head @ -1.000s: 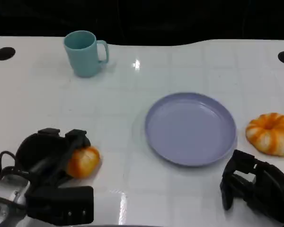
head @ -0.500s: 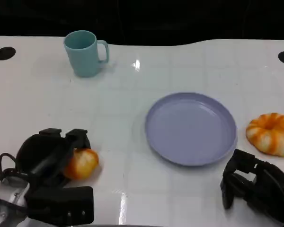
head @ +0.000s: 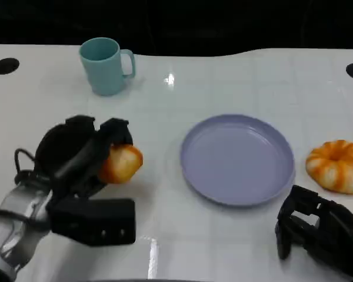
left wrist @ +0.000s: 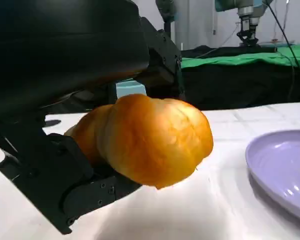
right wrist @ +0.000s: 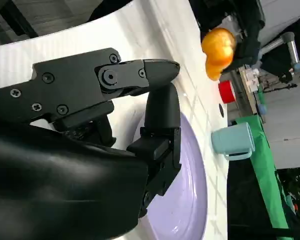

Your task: Grasp the bread from the table and place it into the plate.

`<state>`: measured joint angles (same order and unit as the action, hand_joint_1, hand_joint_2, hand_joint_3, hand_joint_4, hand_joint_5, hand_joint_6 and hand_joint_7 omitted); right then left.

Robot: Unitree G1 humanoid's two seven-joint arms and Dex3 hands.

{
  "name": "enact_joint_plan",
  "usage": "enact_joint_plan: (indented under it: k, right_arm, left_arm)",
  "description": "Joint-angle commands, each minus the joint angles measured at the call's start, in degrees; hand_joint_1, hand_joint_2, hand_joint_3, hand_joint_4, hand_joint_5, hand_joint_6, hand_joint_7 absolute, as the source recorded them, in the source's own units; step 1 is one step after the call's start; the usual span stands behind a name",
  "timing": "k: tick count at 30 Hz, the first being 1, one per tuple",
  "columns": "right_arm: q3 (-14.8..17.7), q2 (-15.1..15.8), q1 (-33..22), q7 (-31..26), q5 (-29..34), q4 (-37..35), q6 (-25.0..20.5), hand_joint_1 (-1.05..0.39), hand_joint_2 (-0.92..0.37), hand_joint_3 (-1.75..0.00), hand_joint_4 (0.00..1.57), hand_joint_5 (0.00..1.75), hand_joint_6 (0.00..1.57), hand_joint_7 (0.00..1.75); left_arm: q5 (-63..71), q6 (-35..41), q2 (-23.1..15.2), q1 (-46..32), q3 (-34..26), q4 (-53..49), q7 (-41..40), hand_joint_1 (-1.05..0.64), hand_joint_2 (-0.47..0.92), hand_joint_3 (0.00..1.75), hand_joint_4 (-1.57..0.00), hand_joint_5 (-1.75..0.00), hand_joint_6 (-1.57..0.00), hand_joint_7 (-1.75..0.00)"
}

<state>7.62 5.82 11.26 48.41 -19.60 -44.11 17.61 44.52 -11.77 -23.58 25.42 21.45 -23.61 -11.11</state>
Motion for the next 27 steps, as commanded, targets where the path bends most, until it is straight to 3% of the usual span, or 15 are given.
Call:
enact_joint_plan:
  k: [1,2,4,11,14,17,22,25,27]
  right_arm:
    - [0.4,0.6,-0.4,0.3,0.0,-0.5,-0.6,-0.60,-0.92,-0.22,0.72,1.75,0.64,1.52]
    - [0.5,0.6,-0.4,0.2,0.0,-0.4,-0.9,-0.60,-0.92,-0.21,0.72,1.75,0.64,1.53]
    - [0.5,0.7,-0.6,0.0,0.1,-0.1,-1.0,-0.60,-0.92,-0.21,0.72,1.75,0.64,1.54]
    - [0.3,0.7,-1.0,-0.6,0.4,0.8,-1.2,-0.60,-0.92,-0.21,0.73,1.74,0.64,1.53]
    - [0.1,0.7,-1.3,-0.8,0.8,1.1,-0.4,-0.62,-0.92,-0.21,0.72,1.73,0.65,1.53]
    - [0.1,0.8,-1.5,-0.8,0.8,1.3,-0.5,-0.62,-0.92,-0.22,0.73,1.74,0.66,1.53]
    - [0.0,0.9,-1.7,-1.2,0.9,1.9,-1.0,-0.59,-0.92,-0.23,0.73,1.73,0.65,1.53]
    - [-0.1,1.0,-1.9,-1.4,1.2,2.4,-0.8,-0.61,-0.92,-0.24,0.73,1.74,0.64,1.57]
    - [0.1,0.9,-1.7,-0.9,1.0,1.9,-0.4,-0.61,-0.92,-0.24,0.72,1.75,0.63,1.58]
  left_arm:
    - [0.2,2.5,2.3,5.4,1.3,-1.2,4.0,-0.27,0.79,0.56,-0.72,-1.75,-0.64,-1.43]
    - [0.3,3.0,3.4,6.8,1.8,-2.1,4.6,-0.26,0.82,0.43,-0.73,-1.75,-0.65,-1.43]
    - [0.4,3.6,4.8,8.7,2.6,-3.3,5.1,-0.25,0.84,0.36,-0.74,-1.75,-0.66,-1.44]
    - [0.4,2.2,11.3,16.3,6.1,-13.8,3.1,-0.26,0.89,0.33,-0.77,-1.75,-0.70,-1.39]
    - [1.1,0.1,15.0,19.7,8.2,-21.6,-1.6,-0.25,0.90,0.37,-0.83,-1.75,-0.73,-1.41]
    - [1.4,-2.5,17.7,21.8,9.5,-26.7,-5.7,-0.25,0.84,0.47,-0.85,-1.75,-0.80,-1.13]
    - [2.4,-4.4,21.3,25.1,11.9,-32.6,-9.9,-0.28,0.82,0.51,-0.85,-1.75,-0.84,-0.84]
    - [2.4,-5.0,23.4,27.1,13.0,-35.5,-10.6,-0.29,0.82,0.66,-0.87,-1.75,-0.78,-1.05]
    - [2.4,-5.1,24.7,28.1,13.7,-37.2,-10.8,-0.30,0.75,0.77,-0.88,-1.75,-0.78,-1.07]
